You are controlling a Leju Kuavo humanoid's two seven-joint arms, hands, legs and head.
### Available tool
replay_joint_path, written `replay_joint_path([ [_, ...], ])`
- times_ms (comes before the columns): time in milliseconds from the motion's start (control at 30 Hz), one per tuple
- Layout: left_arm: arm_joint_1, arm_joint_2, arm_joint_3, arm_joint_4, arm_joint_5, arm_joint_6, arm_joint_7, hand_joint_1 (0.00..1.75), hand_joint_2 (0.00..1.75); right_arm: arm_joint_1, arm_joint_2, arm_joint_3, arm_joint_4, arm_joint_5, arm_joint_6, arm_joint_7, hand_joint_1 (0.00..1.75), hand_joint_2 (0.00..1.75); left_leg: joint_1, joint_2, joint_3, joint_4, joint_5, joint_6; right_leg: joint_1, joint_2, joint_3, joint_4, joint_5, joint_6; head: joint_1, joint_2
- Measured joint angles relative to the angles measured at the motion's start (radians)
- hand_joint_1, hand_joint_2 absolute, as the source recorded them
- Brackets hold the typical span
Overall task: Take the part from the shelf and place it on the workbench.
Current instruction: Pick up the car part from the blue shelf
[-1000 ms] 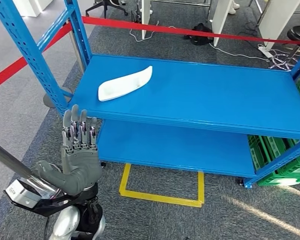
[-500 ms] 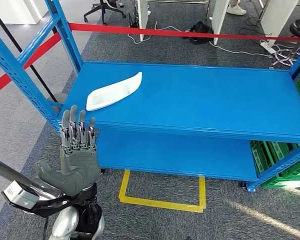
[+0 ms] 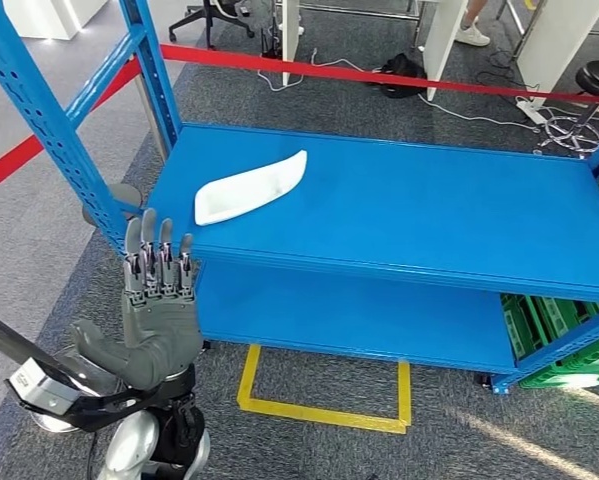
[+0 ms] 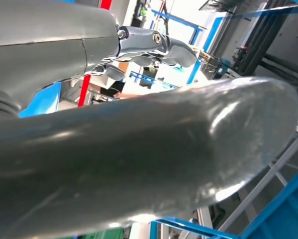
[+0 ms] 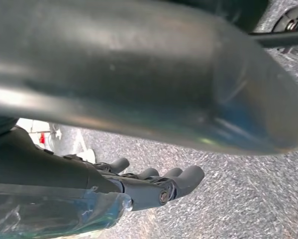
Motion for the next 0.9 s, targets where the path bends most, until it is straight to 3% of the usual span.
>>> replay_joint_path([
  [33,0.0,0.0,0.0,0.0,0.0,0.0,0.0,0.0,0.0,0.001,0.0,0.0,0.0,0.0,0.0,0.0,0.0,0.0,0.0,-0.001,0.003,0.0,-0.002,0.0,0.0,0.0,0.001,-0.011,0.019,-0.001,0.0,0.0],
  [67,0.0,0.0,0.0,0.0,0.0,0.0,0.0,0.0,0.0,0.001,0.0,0.0,0.0,0.0,0.0,0.0,0.0,0.0,0.0,-0.002,0.009,0.0,-0.005,-0.001,0.0,0.0,0.023,-0.062,0.055,-0.002,0.0,0.0],
  [100,0.0,0.0,0.001,0.0,0.0,0.0,0.0,0.0,0.0,0.0,-0.001,-0.001,0.0,0.0,0.0,0.0,0.0,0.0,0.0,-0.003,0.015,0.0,-0.009,-0.004,0.0,-0.001,0.058,-0.136,0.095,-0.005,0.001,0.0],
  [167,0.0,-0.001,0.001,0.0,0.001,0.0,0.0,0.0,0.0,-0.003,-0.001,-0.001,0.0,0.0,0.0,-0.001,0.0,0.0,-0.004,-0.004,0.025,0.001,-0.017,-0.012,0.002,-0.001,0.116,-0.252,0.143,-0.012,0.0,0.0],
  [200,0.0,-0.001,0.001,0.0,0.001,0.0,0.0,0.0,0.0,-0.004,-0.001,-0.001,0.0,0.0,0.001,-0.001,0.0,0.0,-0.005,-0.004,0.027,0.0,-0.019,-0.017,0.003,0.0,0.128,-0.276,0.149,-0.017,-0.001,0.0],
  [333,0.0,-0.001,0.001,-0.001,0.001,0.0,0.0,0.0,0.0,-0.004,-0.002,-0.001,0.0,0.0,0.001,-0.003,0.0,0.0,-0.004,-0.003,0.025,0.009,-0.033,-0.038,0.001,0.002,0.133,-0.283,0.15,-0.038,-0.004,0.0],
  [400,-0.001,-0.001,0.002,-0.002,0.001,0.0,0.0,0.0,0.0,-0.005,-0.002,-0.001,0.0,0.0,0.001,-0.004,0.0,0.0,-0.003,-0.001,-0.015,0.092,-0.081,-0.049,-0.003,0.001,0.136,-0.286,0.15,-0.046,-0.008,0.0],
  [467,0.0,0.001,0.002,-0.003,0.001,0.0,0.0,0.0,0.0,-0.005,-0.002,-0.001,0.0,0.0,0.001,-0.005,0.0,0.0,-0.002,0.0,-0.089,0.228,-0.136,-0.056,-0.003,0.0,0.136,-0.286,0.147,-0.05,-0.011,0.0],
  [500,0.001,0.002,0.003,-0.003,0.001,0.0,0.0,0.0,0.0,-0.004,-0.002,-0.001,0.0,0.0,0.001,-0.005,0.0,0.0,-0.001,0.0,-0.116,0.273,-0.144,-0.057,-0.003,0.0,0.137,-0.286,0.146,-0.051,-0.011,0.0],
  [533,0.001,0.002,0.003,-0.003,0.001,0.0,0.0,0.0,0.0,-0.004,-0.002,-0.001,0.0,0.0,0.001,-0.005,0.0,0.0,-0.001,0.0,-0.127,0.282,-0.132,-0.057,-0.003,0.0,0.138,-0.286,0.145,-0.051,-0.011,0.0],
  [567,0.001,0.002,0.004,-0.003,0.001,0.0,0.0,0.0,0.0,-0.003,-0.002,-0.001,0.0,0.0,0.001,-0.005,0.0,0.0,-0.001,0.0,-0.118,0.255,-0.103,-0.056,-0.004,0.001,0.141,-0.286,0.143,-0.05,-0.011,0.0],
  [633,0.001,0.002,0.004,-0.003,0.001,0.0,0.0,0.0,0.0,-0.004,-0.002,-0.001,0.0,0.0,0.001,-0.005,0.0,0.0,-0.001,0.003,-0.057,0.123,-0.028,-0.053,-0.002,0.003,0.147,-0.284,0.137,-0.043,-0.012,0.0],
  [667,0.0,0.002,0.004,-0.003,0.001,0.0,0.0,0.0,0.0,-0.004,-0.002,-0.001,0.0,0.0,0.001,-0.005,0.0,0.0,0.0,0.003,-0.028,0.063,-0.007,-0.049,0.0,0.004,0.149,-0.283,0.134,-0.039,-0.013,0.0],
  [733,0.0,0.001,0.005,-0.003,0.001,0.0,0.0,0.0,0.0,-0.004,-0.003,-0.001,0.0,0.0,0.001,-0.005,0.0,0.0,-0.001,0.002,-0.003,0.008,0.002,-0.038,0.004,0.006,0.149,-0.282,0.129,-0.029,-0.012,0.0],
  [833,0.0,0.0,0.008,-0.003,0.001,0.0,0.0,0.0,0.0,-0.004,-0.003,-0.001,0.0,0.0,0.001,-0.005,0.0,0.0,0.001,-0.001,0.0,0.002,0.0,-0.017,0.001,0.003,0.147,-0.275,0.118,-0.014,-0.007,0.0],
  [900,0.0,-0.001,0.008,-0.003,0.001,0.0,0.0,0.0,0.0,-0.005,-0.003,-0.001,0.0,0.0,0.001,-0.005,0.0,0.0,0.003,0.0,0.005,0.0,-0.001,-0.007,0.0,0.001,0.113,-0.199,0.073,-0.006,-0.001,0.0],
])
